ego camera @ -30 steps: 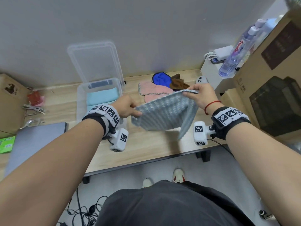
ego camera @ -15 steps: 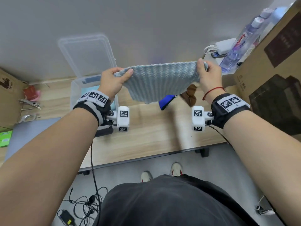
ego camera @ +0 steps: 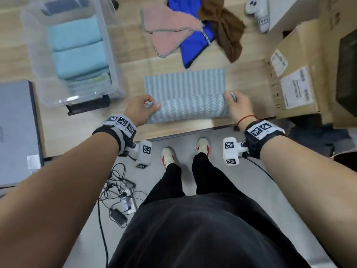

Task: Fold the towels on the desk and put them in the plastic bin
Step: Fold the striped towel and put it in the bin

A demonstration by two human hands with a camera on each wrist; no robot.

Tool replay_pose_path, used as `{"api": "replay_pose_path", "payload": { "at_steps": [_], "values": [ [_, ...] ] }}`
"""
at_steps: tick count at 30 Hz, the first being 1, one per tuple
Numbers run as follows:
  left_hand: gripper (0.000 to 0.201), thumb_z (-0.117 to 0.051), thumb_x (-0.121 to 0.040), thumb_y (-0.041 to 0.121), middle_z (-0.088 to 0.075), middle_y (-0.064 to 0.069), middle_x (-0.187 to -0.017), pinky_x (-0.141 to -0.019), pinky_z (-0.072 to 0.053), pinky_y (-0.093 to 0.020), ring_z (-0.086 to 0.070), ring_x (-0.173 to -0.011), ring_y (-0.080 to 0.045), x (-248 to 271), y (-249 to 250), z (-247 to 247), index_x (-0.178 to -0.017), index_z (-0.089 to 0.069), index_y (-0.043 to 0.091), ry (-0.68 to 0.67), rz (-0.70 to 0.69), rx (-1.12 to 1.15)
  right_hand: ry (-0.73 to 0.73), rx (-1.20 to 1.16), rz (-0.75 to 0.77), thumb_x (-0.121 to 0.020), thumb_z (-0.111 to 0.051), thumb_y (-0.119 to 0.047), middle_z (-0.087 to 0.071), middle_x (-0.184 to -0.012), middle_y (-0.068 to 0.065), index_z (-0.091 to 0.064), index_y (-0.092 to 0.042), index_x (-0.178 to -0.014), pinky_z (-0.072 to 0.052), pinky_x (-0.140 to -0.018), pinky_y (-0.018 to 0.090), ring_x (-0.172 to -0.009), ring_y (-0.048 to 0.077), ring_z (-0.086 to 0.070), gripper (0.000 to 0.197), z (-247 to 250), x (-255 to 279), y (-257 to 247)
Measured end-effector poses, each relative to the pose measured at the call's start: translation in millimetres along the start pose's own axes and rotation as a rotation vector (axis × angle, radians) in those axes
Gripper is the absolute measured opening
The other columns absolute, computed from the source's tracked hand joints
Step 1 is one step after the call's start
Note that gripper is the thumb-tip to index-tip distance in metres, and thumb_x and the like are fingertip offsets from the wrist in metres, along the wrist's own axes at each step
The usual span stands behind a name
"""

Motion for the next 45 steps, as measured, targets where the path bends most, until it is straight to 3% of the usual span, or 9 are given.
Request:
{"api": "replay_pose_path", "payload": {
  "at_steps": [6, 11, 17, 22, 26, 33, 36, 40, 45],
  "values": [
    [0.026, -0.062, -0.091, 0.039, -0.062, -0.007, -0.083, -0.066, -0.041, -0.029, -0.056, -0.075, -0.022, 4.3, -24.7, -19.2, -0.088, -0.062, 0.013, -0.028, 0.054, -0.015, -0.041, 0.065, 0.031, -0.1, -0.046, -0.028, -0.029, -0.057, -0.005, -0.039, -0.019, -0.066, -0.022, -0.054, 0.034, -0.052, 0.011, -0.026, 0.036, -17.4, 4.2, 18.4],
    [0.02, -0.051, -0.097, 0.026, -0.057, -0.003, -0.083, -0.07, -0.037, -0.028, -0.053, -0.078, -0.022, -10.5, -25.9, -7.8, -0.094, -0.062, 0.01, 0.053, 0.106, 0.015, -0.02, 0.053, 0.058, -0.098, -0.048, -0.025, -0.048, -0.066, 0.0, -0.062, -0.007, -0.089, -0.031, -0.058, 0.029, -0.06, 0.014, -0.041, 0.024, -13.2, -18.7, 0.5],
    [0.027, -0.05, -0.098, 0.031, -0.059, -0.002, -0.09, -0.071, -0.036, -0.027, -0.053, -0.082, -0.019, -23.5, -27.1, 3.8, -0.109, -0.064, 0.011, 0.18, 0.204, 0.03, -0.028, 0.078, 0.086, -0.097, -0.051, -0.03, -0.053, -0.072, 0.003, -0.063, -0.006, -0.091, -0.029, -0.056, 0.027, -0.066, 0.015, -0.046, 0.027, -17.7, -54.1, -20.1],
    [0.026, -0.049, -0.098, 0.035, -0.06, -0.003, -0.092, -0.069, -0.038, -0.028, -0.052, -0.079, -0.021, -37.9, -36.8, 5.6, -0.106, -0.063, 0.015, 0.243, 0.282, 0.008, -0.031, 0.11, 0.083, -0.099, -0.05, -0.031, -0.049, -0.065, -0.012, -0.057, -0.02, -0.088, -0.03, -0.049, 0.008, -0.058, -0.001, -0.044, 0.018, -23.4, -77.8, -22.5],
    [0.025, -0.047, -0.1, 0.034, -0.059, -0.002, -0.093, -0.067, -0.038, -0.028, -0.053, -0.076, -0.021, -47.4, -39.9, 3.2, -0.107, -0.06, 0.014, 0.26, 0.333, 0.002, -0.022, 0.12, 0.046, -0.097, -0.051, -0.035, -0.056, -0.072, -0.001, -0.062, -0.014, -0.09, -0.035, -0.059, 0.026, -0.066, 0.014, -0.05, 0.025, -28.7, -93.9, -15.9],
    [0.027, -0.049, -0.098, 0.034, -0.057, -0.002, -0.108, -0.07, -0.041, -0.031, -0.055, -0.083, -0.022, -50.7, -36.1, 4.7, -0.116, -0.049, 0.014, 0.302, 0.381, 0.039, 0.045, 0.183, -0.027, -0.094, -0.055, -0.04, -0.056, -0.075, -0.009, -0.055, -0.023, -0.094, -0.042, -0.069, 0.028, -0.074, 0.014, -0.056, 0.018, -21.4, -104.5, -12.7],
    [0.042, -0.06, -0.09, 0.037, -0.048, -0.007, -0.125, -0.084, -0.049, -0.04, -0.057, -0.1, -0.027, -50.7, -17.8, 4.5, -0.122, -0.042, 0.017, 0.287, 0.346, -0.047, 0.062, 0.219, -0.074, -0.085, -0.063, -0.048, -0.062, -0.103, 0.002, -0.051, -0.023, -0.103, -0.049, -0.08, 0.033, -0.09, 0.019, -0.061, 0.033, -17.1, -103.7, -5.8],
    [0.058, -0.074, -0.075, 0.037, -0.041, -0.009, -0.124, -0.093, -0.038, -0.042, -0.042, -0.112, -0.028, -49.5, 29.2, -6.0, -0.122, -0.044, 0.021, 0.306, 0.168, -0.423, -0.024, 0.301, -0.151, -0.071, -0.078, -0.051, -0.055, -0.116, 0.005, -0.048, -0.014, -0.116, -0.048, -0.087, 0.036, -0.1, 0.021, -0.055, 0.066, -23.7, -90.8, 2.1],
    [0.04, -0.074, -0.078, 0.035, -0.045, -0.004, -0.114, -0.089, -0.043, -0.041, -0.044, -0.105, -0.023, -52.2, 64.1, -62.5, -0.11, -0.053, 0.021, -0.019, -0.168, -0.347, -0.133, 0.476, -0.16, -0.075, -0.074, -0.049, -0.061, -0.089, 0.008, -0.061, -0.008, -0.085, -0.044, -0.063, 0.029, -0.083, 0.026, -0.061, 0.044, -37.3, -75.7, 1.2]
  ]
}}
Point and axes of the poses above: each hand's wrist, its own x-axis away from the middle knuckle, its own z-axis out of the back of the hand, y = z × x, the point moved 7 cm from there along -x, towards the middle knuckle
